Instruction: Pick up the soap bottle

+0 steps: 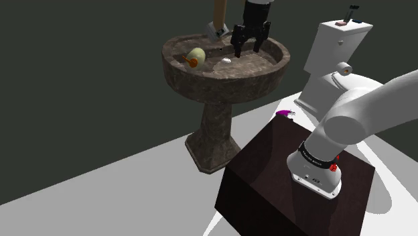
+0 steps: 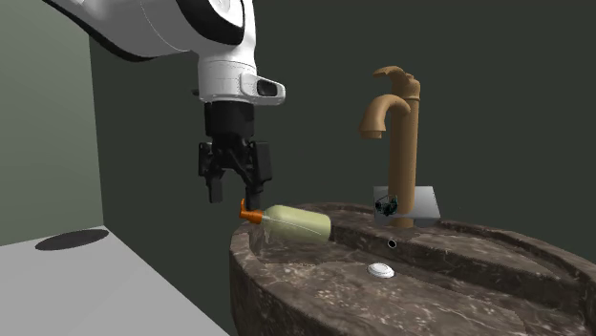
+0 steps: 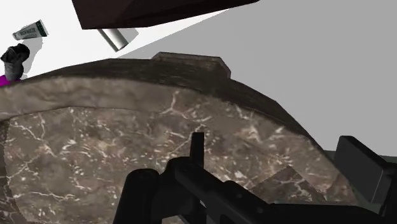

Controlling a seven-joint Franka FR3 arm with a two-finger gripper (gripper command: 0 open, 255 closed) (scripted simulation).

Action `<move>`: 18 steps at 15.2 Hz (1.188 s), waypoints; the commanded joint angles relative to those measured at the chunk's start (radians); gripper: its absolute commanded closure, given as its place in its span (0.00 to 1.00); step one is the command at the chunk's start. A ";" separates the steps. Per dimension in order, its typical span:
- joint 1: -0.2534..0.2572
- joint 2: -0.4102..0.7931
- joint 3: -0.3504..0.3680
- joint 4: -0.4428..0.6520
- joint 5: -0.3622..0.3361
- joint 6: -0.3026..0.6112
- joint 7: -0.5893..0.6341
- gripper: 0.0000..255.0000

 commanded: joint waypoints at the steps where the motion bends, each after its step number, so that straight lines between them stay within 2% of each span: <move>1: -0.010 0.076 0.036 0.052 0.009 0.019 0.086 0.00; 9: -0.036 0.405 0.145 0.331 -0.023 0.043 0.420 0.00; 15: -0.018 0.677 0.174 0.613 -0.093 0.005 0.655 0.00; 18: -0.015 0.689 0.172 0.601 -0.096 0.029 0.664 0.00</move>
